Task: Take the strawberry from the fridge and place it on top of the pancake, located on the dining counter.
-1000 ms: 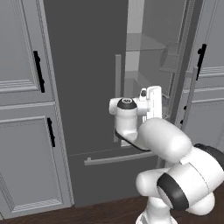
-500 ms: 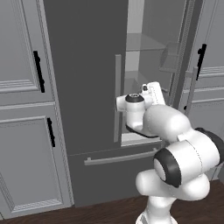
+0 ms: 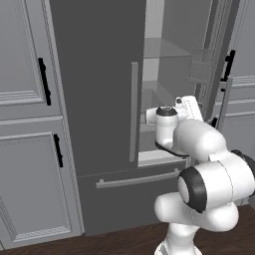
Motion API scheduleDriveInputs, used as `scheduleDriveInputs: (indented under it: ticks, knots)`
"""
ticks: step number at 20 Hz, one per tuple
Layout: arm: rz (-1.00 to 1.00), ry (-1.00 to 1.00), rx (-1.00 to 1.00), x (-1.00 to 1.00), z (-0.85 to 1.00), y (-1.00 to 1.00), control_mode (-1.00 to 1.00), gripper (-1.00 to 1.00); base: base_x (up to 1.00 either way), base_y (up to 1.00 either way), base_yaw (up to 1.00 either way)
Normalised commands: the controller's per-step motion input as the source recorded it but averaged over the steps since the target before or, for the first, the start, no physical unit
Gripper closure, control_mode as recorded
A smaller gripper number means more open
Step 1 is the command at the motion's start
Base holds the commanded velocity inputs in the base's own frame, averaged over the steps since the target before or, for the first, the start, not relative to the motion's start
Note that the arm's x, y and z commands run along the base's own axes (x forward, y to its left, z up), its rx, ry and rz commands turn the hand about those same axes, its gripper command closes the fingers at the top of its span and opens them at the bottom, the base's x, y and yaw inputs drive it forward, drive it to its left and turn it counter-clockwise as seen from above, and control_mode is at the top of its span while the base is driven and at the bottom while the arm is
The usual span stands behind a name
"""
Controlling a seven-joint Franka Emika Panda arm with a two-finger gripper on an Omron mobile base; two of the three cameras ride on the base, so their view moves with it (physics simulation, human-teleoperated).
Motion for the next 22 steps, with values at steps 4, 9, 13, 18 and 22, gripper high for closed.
scheduleDriveInputs:
  ticks: [4, 9, 13, 18, 22]
  knots:
    - [-0.16, 0.18, 0.07, -0.64, 0.0, -0.93, -1.0, -1.0, 0.0, 0.0, 0.0]
    - [-0.23, 0.14, 0.05, -0.38, 0.0, -1.0, -1.0, -1.0, 0.0, 0.0, 0.0]
    - [-0.06, 0.05, 0.03, -0.07, 0.0, -0.65, -1.0, -1.0, 0.0, 0.0, 0.0]
    - [0.1, -0.03, 0.03, -0.23, 0.0, 0.35, -1.0, -1.0, 0.0, 0.0, 0.0]
    - [0.03, -0.03, 0.19, 0.09, 0.01, 0.95, -1.0, -1.0, 0.0, 0.0, 0.0]
